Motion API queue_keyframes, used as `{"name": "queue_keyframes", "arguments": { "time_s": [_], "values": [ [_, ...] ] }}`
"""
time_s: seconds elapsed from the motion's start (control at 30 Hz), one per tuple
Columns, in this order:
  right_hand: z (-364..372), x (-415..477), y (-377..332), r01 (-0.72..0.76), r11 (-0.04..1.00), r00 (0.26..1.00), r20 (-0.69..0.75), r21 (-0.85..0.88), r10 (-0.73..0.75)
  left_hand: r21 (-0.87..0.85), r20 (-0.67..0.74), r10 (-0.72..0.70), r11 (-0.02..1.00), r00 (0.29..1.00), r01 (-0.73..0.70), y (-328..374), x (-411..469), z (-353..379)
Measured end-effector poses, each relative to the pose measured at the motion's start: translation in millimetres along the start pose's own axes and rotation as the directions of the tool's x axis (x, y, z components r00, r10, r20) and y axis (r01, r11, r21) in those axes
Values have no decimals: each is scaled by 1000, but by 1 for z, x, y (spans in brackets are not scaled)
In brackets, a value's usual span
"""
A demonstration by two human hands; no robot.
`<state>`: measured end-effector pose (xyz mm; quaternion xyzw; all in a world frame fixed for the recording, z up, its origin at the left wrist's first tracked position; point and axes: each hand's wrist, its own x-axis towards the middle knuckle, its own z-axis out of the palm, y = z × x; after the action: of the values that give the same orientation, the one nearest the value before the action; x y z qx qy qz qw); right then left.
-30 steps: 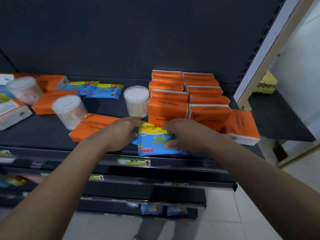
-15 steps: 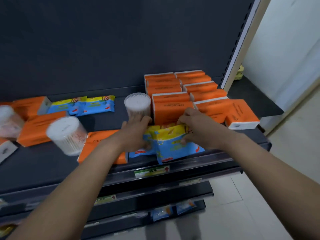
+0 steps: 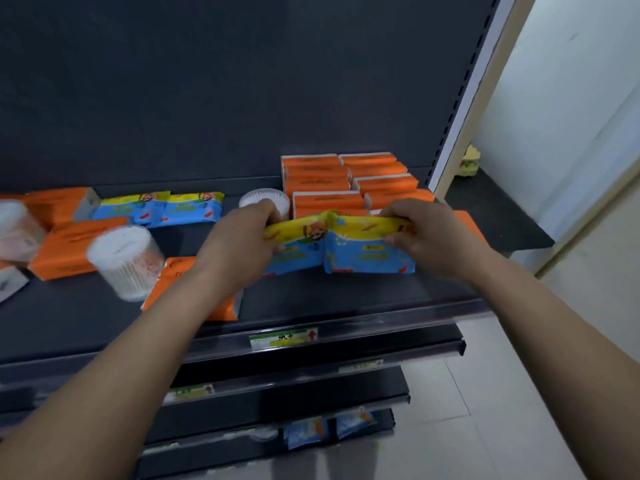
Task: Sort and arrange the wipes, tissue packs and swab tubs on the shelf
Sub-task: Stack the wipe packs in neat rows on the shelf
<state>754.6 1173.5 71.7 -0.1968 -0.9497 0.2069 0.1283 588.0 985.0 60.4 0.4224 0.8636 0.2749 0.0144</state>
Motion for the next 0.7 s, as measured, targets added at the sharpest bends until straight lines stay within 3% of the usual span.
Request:
{"name": "queue_keyframes", "arguments": {
  "time_s": [0.13,0.4,0.7],
  "values": [
    [-9,1,-7,116,993,993,22,-35,-115,24,-135,-54,998,989,58,11,-23,-19],
    [0,14,-42,318,943,946,41,93,-323,88,-311,-158,977,937,194,2,-95,-55],
    [37,24,-146,499,857,857,76,127,-510,85,-451,-313,917,836,390,-43,-185,-104]
  ]
}}
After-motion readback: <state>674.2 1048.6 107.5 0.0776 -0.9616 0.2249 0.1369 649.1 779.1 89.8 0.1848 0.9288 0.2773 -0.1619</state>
